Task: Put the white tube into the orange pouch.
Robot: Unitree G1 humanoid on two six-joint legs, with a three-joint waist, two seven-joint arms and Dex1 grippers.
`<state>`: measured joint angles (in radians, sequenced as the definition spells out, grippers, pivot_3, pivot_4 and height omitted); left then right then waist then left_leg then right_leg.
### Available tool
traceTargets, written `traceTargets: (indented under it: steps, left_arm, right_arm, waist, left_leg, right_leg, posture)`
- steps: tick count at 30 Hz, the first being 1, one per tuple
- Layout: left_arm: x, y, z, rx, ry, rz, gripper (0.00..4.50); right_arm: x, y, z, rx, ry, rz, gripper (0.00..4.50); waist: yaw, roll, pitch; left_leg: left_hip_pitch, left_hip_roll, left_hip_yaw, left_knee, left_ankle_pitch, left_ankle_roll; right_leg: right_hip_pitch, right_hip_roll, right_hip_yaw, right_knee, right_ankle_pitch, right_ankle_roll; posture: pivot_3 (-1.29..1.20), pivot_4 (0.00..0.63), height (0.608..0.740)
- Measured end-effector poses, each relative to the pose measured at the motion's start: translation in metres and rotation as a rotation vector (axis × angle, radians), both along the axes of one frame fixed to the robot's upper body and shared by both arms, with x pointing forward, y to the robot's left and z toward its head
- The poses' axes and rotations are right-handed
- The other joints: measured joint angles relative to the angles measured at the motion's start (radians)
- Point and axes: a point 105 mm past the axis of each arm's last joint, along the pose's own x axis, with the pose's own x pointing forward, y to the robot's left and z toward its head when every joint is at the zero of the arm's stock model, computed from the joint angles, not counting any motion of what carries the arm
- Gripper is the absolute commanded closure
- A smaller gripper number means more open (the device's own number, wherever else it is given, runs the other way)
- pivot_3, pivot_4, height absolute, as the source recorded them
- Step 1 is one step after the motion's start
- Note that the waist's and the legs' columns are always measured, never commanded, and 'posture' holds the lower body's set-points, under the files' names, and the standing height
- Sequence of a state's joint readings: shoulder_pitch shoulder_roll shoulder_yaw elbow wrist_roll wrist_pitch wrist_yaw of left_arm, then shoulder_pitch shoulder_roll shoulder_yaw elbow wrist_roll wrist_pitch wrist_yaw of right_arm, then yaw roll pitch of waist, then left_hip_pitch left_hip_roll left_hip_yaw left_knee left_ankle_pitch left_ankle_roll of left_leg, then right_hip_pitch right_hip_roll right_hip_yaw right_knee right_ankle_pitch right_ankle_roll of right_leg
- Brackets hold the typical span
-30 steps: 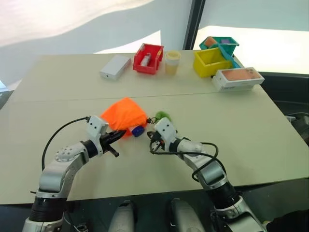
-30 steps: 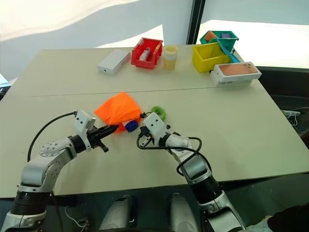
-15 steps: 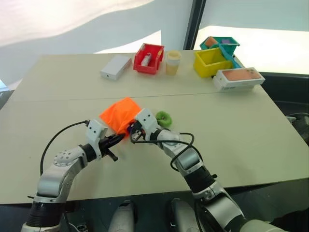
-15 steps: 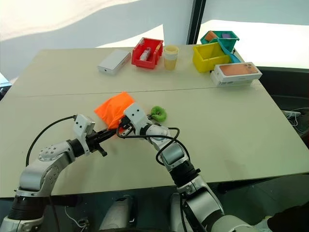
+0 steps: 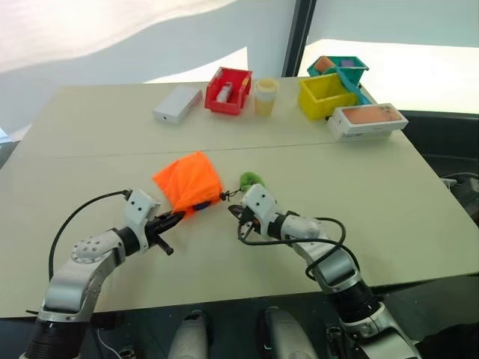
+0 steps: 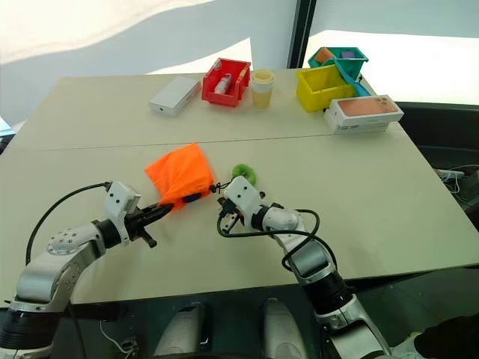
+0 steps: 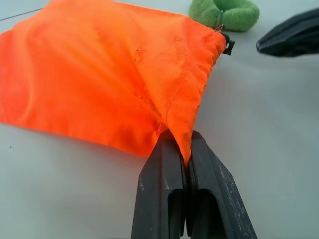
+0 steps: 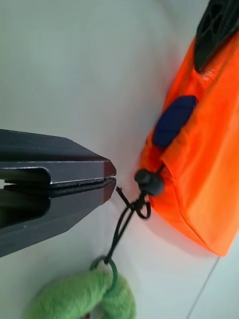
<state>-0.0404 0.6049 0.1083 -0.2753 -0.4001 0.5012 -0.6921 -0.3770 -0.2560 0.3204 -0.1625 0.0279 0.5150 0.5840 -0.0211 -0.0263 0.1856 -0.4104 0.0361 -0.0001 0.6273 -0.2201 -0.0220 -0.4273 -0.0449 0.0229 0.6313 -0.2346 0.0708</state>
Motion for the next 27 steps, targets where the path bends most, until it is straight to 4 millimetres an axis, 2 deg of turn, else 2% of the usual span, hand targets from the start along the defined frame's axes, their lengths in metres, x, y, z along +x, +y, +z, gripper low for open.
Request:
traceTargets:
  steps: [2,5,9,12,14,17,20,23,24,26,27]
  left_arm:
    - [0.000,0.003,0.002,0.016,-0.012,-0.008,4.50]
    - [0.001,0.008,0.000,0.029,-0.013,-0.006,4.50]
    - [0.001,0.008,0.000,0.046,-0.032,-0.018,4.50]
    - [0.002,0.009,-0.004,0.057,-0.030,-0.021,4.50]
    - [0.002,0.010,-0.006,0.058,-0.023,-0.024,3.93]
    - [0.000,0.009,-0.007,0.047,-0.014,-0.042,2.67]
    - [-0.001,0.009,-0.006,0.046,-0.028,-0.046,1.17]
    - [-0.002,0.010,-0.001,0.018,-0.036,-0.051,1.16]
    - [-0.002,0.012,0.002,0.004,-0.038,-0.049,1.16]
    - [-0.003,0.015,0.009,-0.021,-0.038,-0.052,1.16]
    - [-0.002,0.016,0.014,-0.042,-0.040,-0.048,1.16]
  right_arm:
    - [0.001,-0.008,0.002,-0.018,-0.012,0.007,3.68]
    - [0.007,-0.021,0.005,-0.049,-0.044,-0.018,2.15]
    - [0.024,-0.026,0.005,-0.091,-0.096,-0.065,0.09]
    - [0.035,-0.029,0.002,-0.108,-0.110,-0.091,0.09]
    - [0.039,-0.029,-0.001,-0.115,-0.113,-0.097,0.02]
    - [0.045,-0.031,-0.007,-0.133,-0.116,-0.113,0.02]
    - [0.048,-0.030,-0.009,-0.137,-0.123,-0.118,1.34]
    - [0.049,-0.032,-0.009,-0.149,-0.138,-0.120,2.96]
    - [0.049,-0.032,-0.009,-0.149,-0.141,-0.119,3.33]
    - [0.049,-0.032,-0.008,-0.154,-0.149,-0.118,4.48]
    - [0.048,-0.034,-0.008,-0.159,-0.155,-0.119,4.48]
  waist:
    - [0.002,0.000,0.000]
    - [0.002,0.000,0.000]
    - [0.001,0.000,0.000]
    - [0.001,0.000,0.000]
    - [0.001,0.000,0.000]
    - [0.001,0.000,0.000]
    - [0.001,0.000,0.000]
    - [0.001,0.000,0.000]
    - [0.001,0.000,0.000]
    - [0.001,0.000,0.000]
    - [0.002,0.000,0.000]
  left_leg:
    - [0.000,0.000,0.001,0.000,0.000,0.000]
    - [-0.001,-0.001,0.002,0.000,0.000,0.000]
    - [-0.001,-0.001,0.002,0.000,0.000,0.000]
    - [-0.001,-0.001,0.002,0.000,0.000,0.000]
    - [-0.001,-0.001,0.002,0.000,0.000,0.000]
    - [-0.001,-0.001,0.002,0.000,0.000,0.000]
    - [-0.001,-0.001,0.002,0.000,0.000,0.000]
    - [-0.001,-0.001,0.002,0.000,0.000,0.000]
    - [-0.001,-0.001,0.002,0.000,0.000,0.000]
    - [-0.001,-0.001,0.002,0.000,0.000,0.000]
    - [-0.001,-0.001,0.002,0.000,0.000,0.000]
  right_leg:
    - [0.000,-0.001,0.000,-0.001,0.000,0.000]
    - [0.000,-0.002,0.000,-0.002,0.000,0.000]
    - [0.000,-0.001,0.001,-0.002,0.000,0.000]
    - [-0.001,-0.001,0.001,-0.002,0.000,0.000]
    - [0.000,-0.001,0.001,-0.002,0.000,0.000]
    - [0.000,-0.001,0.001,-0.002,0.000,0.000]
    - [0.000,-0.001,0.001,-0.001,0.000,0.000]
    - [0.000,-0.001,0.001,-0.001,0.000,0.000]
    - [0.000,-0.001,0.001,-0.001,0.000,0.000]
    - [0.000,-0.001,0.001,-0.001,0.000,0.000]
    - [0.000,-0.001,0.001,-0.001,0.000,0.000]
  posture:
    - [0.00,0.150,0.740]
    - [0.00,0.150,0.740]
    - [0.00,0.150,0.740]
    - [0.00,0.150,0.740]
    - [0.00,0.150,0.740]
    - [0.00,0.150,0.740]
    - [0.00,0.150,0.740]
    - [0.00,0.150,0.740]
    - [0.00,0.150,0.740]
    - [0.00,0.150,0.740]
    - [0.00,0.150,0.740]
